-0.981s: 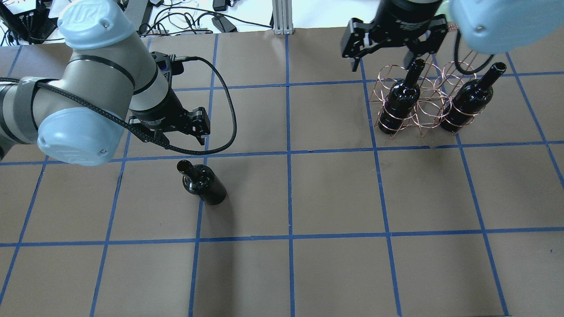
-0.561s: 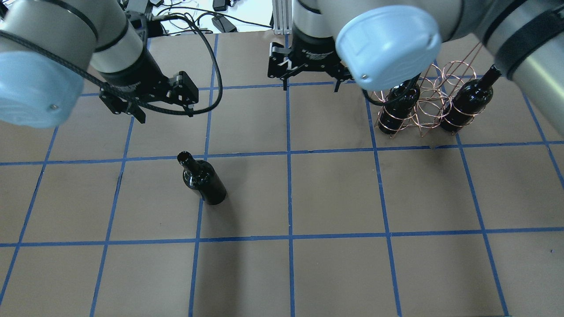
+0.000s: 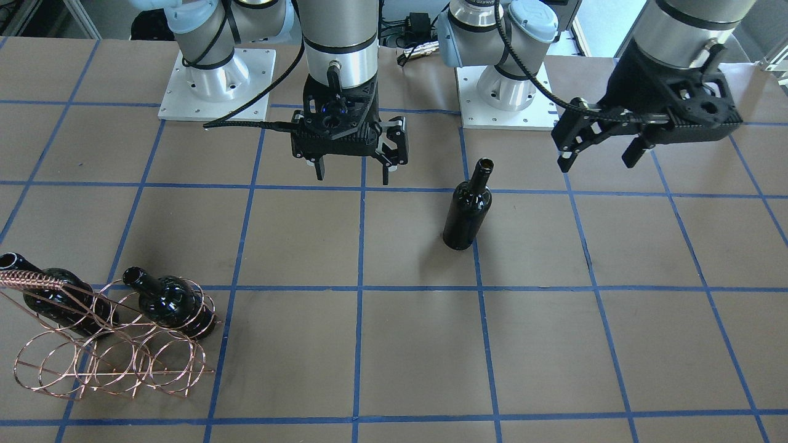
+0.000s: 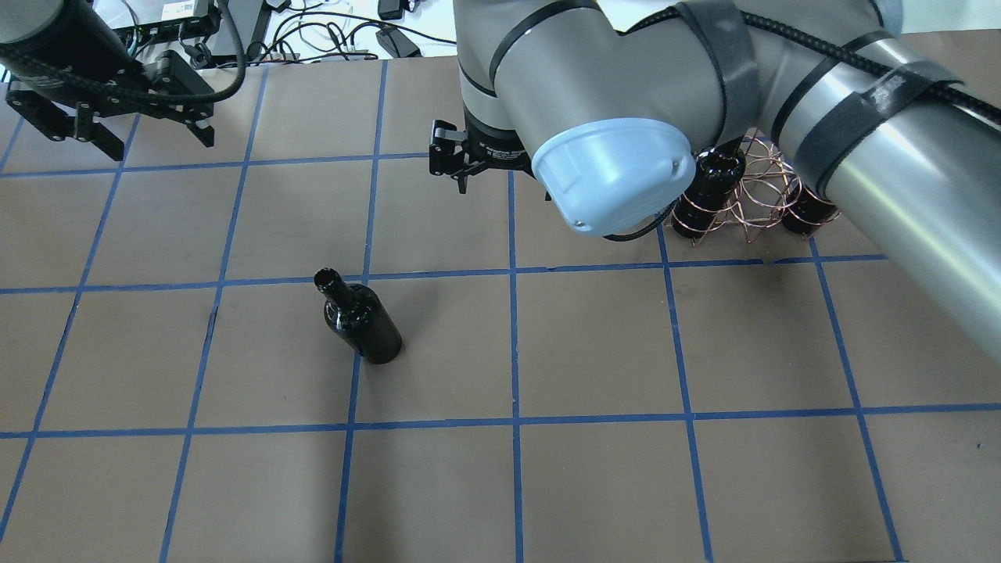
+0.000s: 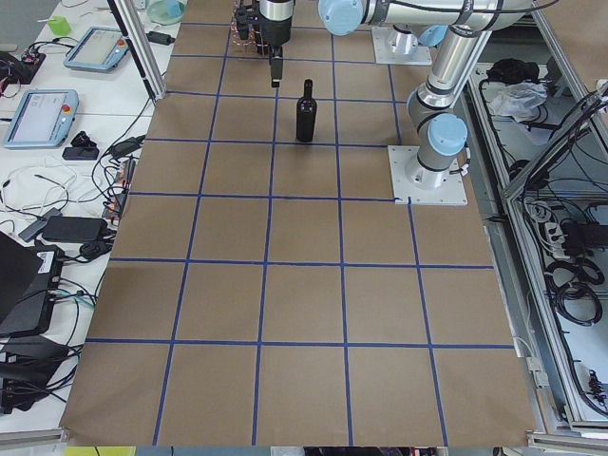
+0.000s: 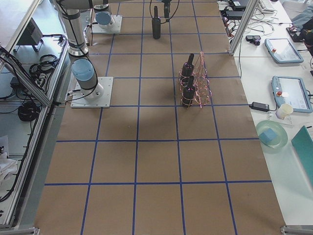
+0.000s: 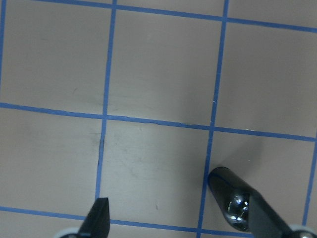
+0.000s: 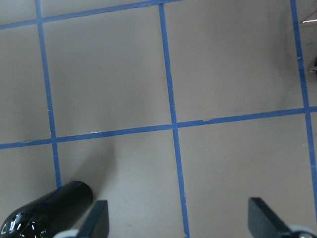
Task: Place wine into wine basket
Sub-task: 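Open and withdraw the left gripper while the right gripper reaches to the bottle, then grasp the bottle neck with the right gripper and lift it, then carry the bottle to the copper rack and tilt it into the empty slot, then push the bottle down into the rack slot beside the other bottles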
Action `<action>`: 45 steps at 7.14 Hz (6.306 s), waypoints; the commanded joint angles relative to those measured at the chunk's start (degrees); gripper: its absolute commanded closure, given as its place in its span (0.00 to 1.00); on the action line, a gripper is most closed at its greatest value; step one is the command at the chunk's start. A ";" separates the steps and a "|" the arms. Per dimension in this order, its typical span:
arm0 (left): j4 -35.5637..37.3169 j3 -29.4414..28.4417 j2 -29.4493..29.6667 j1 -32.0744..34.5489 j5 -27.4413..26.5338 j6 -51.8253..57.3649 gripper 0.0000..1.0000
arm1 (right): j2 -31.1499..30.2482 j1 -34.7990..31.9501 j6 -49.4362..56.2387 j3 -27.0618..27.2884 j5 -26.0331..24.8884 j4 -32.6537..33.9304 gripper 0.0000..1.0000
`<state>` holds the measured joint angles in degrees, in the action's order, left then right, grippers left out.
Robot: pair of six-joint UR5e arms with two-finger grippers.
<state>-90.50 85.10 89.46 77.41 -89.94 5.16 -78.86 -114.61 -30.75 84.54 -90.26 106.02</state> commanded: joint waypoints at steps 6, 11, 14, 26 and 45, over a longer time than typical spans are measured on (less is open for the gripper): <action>-5.30 0.77 -0.34 -8.77 -8.76 8.46 0.00 | 13.82 -14.68 -13.72 -13.62 -2.29 -1.78 0.00; -5.30 0.77 -0.43 -8.94 -6.30 8.55 0.00 | 17.51 -16.52 -12.84 -13.44 -1.50 -1.78 0.00; -5.48 1.03 -0.43 -8.94 -6.30 8.55 0.00 | 17.60 -16.52 -11.70 -13.35 0.42 -1.61 0.55; -4.78 1.12 -1.22 3.68 -5.86 -0.29 0.00 | 0.47 8.84 19.88 -3.96 -2.98 -12.85 0.69; -4.51 2.53 -2.36 10.31 -2.08 -5.96 0.00 | 0.20 37.97 57.47 -5.00 1.04 -6.62 0.71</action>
<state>-94.95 87.63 87.13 87.74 -91.90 -0.77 -78.68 -76.92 26.36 79.46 -90.25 99.31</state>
